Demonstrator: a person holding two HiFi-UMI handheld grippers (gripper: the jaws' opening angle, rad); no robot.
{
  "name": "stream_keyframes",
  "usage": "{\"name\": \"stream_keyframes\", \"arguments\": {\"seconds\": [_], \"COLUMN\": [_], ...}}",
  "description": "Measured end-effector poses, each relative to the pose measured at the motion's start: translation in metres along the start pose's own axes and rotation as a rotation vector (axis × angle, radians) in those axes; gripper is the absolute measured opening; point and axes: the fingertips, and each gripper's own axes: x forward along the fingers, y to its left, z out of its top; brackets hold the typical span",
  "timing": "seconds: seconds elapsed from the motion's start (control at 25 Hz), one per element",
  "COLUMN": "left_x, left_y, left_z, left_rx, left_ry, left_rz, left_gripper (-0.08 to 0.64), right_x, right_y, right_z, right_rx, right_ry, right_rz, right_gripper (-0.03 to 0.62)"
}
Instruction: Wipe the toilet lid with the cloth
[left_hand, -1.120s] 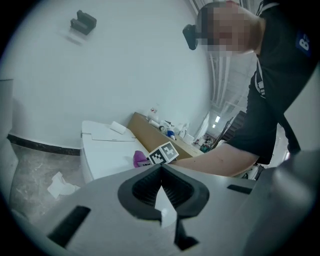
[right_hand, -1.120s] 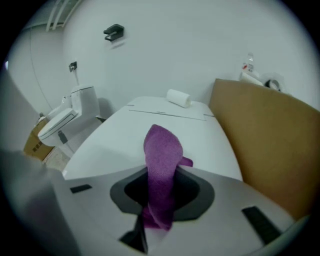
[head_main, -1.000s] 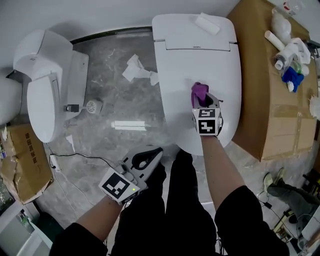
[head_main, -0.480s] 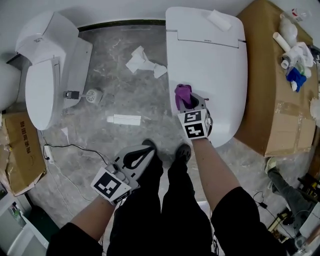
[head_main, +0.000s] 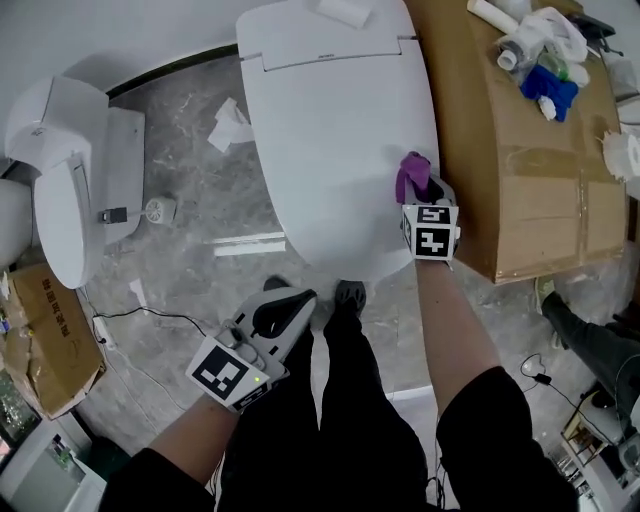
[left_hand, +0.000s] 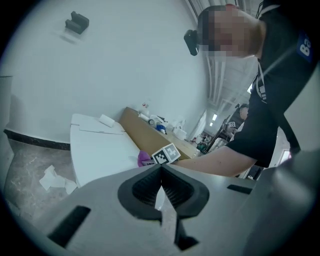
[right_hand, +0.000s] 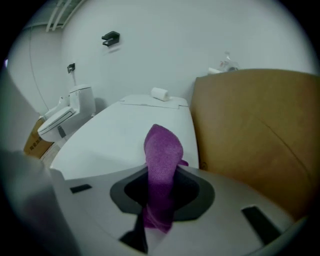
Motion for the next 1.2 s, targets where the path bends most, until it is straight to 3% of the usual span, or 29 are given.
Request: {"name": "stream_keyframes", "arguments": {"seconds": [0.16, 0.24, 0.4, 0.6, 0.92, 1.08, 1.2], "left_x": [0.022, 0.023, 0.01, -0.021, -0.089, -0.109, -0.116], "left_y": [-0.026, -0.035, -0.047, -0.046, -0.022, -0.027, -0.03], "left_z": [0.008, 0.008, -0.004, -0.023, -0.038, -0.05, -0.059], "left_rx": [0.004, -0.003, -0.034, -0.015, 0.001, 0.029, 0.026], "left_ry": [-0.02, -0.026, -0.002, 0.007, -0.031, -0.021, -0.011], "left_rz": [-0.009, -0.013, -0.017, -0.013, 0.033, 0.023, 0.033], "left_gripper": [0.015, 0.015, 0.015, 0.015, 0.015, 0.015, 0.015], "right_x": [-0.012, -0.015, -0.017, -0.022, -0.038, -0.048, -0.056], "right_y": [-0.026, -0.02, 0.031, 0.119, 0.241, 0.266, 0.25], "right_z": [-0.018, -0.024, -0.018, -0.004, -0.005, -0.016, -0.027], "right_rx": [0.115, 0.115, 0.025, -0.089, -0.187, -0.206, -0.183], "right_ry": [-0.009, -0.008, -0.02, -0.061, -0.065, -0.066, -0.065], "right_rz": [-0.011, 0.0, 0.077, 0.178, 0.285, 0.304, 0.281], "right_gripper": [0.097, 0.097, 0.097, 0.097, 0.097, 0.097, 0.097]}}
